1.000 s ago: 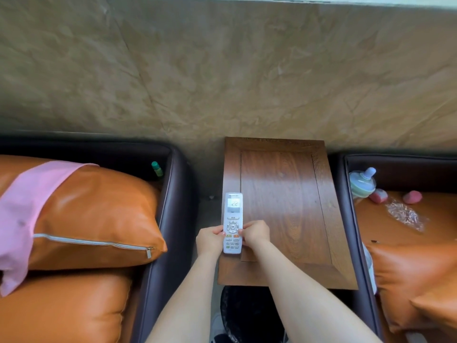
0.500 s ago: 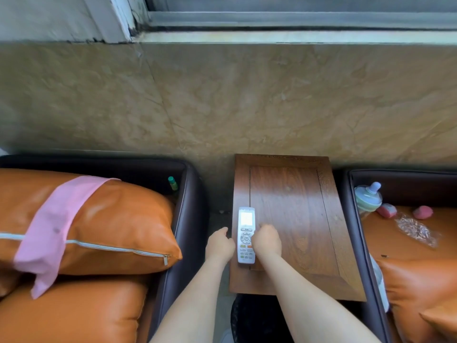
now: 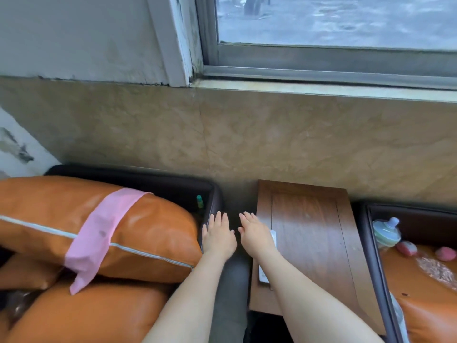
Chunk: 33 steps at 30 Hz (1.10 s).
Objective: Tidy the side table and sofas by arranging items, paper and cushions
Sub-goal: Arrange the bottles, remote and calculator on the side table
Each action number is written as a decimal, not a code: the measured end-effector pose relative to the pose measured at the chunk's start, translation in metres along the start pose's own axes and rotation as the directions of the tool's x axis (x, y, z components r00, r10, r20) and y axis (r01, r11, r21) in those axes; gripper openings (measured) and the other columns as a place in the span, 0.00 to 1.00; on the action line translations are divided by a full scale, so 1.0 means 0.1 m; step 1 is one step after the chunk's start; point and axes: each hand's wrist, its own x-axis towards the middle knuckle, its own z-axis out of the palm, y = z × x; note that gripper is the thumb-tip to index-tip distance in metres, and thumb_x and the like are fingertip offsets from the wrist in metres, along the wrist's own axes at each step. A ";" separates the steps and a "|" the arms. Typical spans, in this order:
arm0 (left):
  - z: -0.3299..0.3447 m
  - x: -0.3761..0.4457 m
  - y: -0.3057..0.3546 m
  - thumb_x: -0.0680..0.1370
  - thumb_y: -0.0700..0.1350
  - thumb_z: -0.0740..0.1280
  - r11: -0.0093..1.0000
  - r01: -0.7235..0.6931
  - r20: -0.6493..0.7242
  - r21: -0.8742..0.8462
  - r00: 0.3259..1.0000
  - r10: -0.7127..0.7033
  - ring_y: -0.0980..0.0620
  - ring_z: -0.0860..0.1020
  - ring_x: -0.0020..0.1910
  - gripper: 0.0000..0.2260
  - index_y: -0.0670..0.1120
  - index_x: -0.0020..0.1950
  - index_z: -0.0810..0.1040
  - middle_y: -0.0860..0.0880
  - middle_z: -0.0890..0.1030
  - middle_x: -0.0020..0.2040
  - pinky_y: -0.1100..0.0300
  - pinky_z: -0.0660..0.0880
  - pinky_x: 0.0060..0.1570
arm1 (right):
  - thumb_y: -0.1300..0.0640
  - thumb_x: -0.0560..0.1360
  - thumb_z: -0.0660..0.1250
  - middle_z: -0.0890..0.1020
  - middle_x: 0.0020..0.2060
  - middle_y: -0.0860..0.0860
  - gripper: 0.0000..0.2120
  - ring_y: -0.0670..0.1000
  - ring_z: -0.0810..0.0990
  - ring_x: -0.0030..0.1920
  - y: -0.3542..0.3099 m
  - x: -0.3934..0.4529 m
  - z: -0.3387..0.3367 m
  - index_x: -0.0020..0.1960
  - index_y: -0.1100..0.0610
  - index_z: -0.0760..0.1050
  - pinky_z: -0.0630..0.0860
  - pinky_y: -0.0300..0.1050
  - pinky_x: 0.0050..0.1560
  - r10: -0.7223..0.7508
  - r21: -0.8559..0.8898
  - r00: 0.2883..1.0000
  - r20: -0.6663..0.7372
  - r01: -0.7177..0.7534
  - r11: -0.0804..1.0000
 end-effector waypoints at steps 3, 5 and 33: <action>-0.10 0.00 -0.15 0.83 0.49 0.52 0.999 0.043 -0.025 0.013 0.999 -0.043 0.47 0.45 0.77 0.26 0.45 0.78 0.48 0.47 0.48 0.79 0.49 0.47 0.74 | 0.55 0.82 0.50 0.56 0.76 0.50 0.23 0.50 0.51 0.76 -0.11 0.08 -0.02 0.76 0.55 0.53 0.55 0.49 0.74 -0.032 -0.008 0.999 0.027 0.033 0.999; -0.14 0.00 -0.21 0.83 0.50 0.52 0.997 0.073 -0.030 0.006 0.997 -0.073 0.47 0.44 0.77 0.26 0.45 0.78 0.47 0.47 0.47 0.79 0.49 0.46 0.74 | 0.55 0.82 0.50 0.55 0.76 0.50 0.23 0.51 0.50 0.76 -0.18 0.13 -0.04 0.76 0.55 0.53 0.54 0.49 0.74 -0.060 -0.022 0.997 0.037 0.061 0.998; 0.27 2.12 -1.34 0.83 0.50 0.54 0.998 0.057 0.082 -0.022 0.995 -0.055 0.48 0.46 0.78 0.28 0.44 0.78 0.46 0.47 0.48 0.79 0.51 0.48 0.75 | 0.49 0.82 0.51 0.48 0.77 0.51 0.28 0.52 0.43 0.76 -0.60 2.15 0.78 0.77 0.56 0.46 0.46 0.55 0.74 0.000 -0.227 0.969 0.248 0.058 0.972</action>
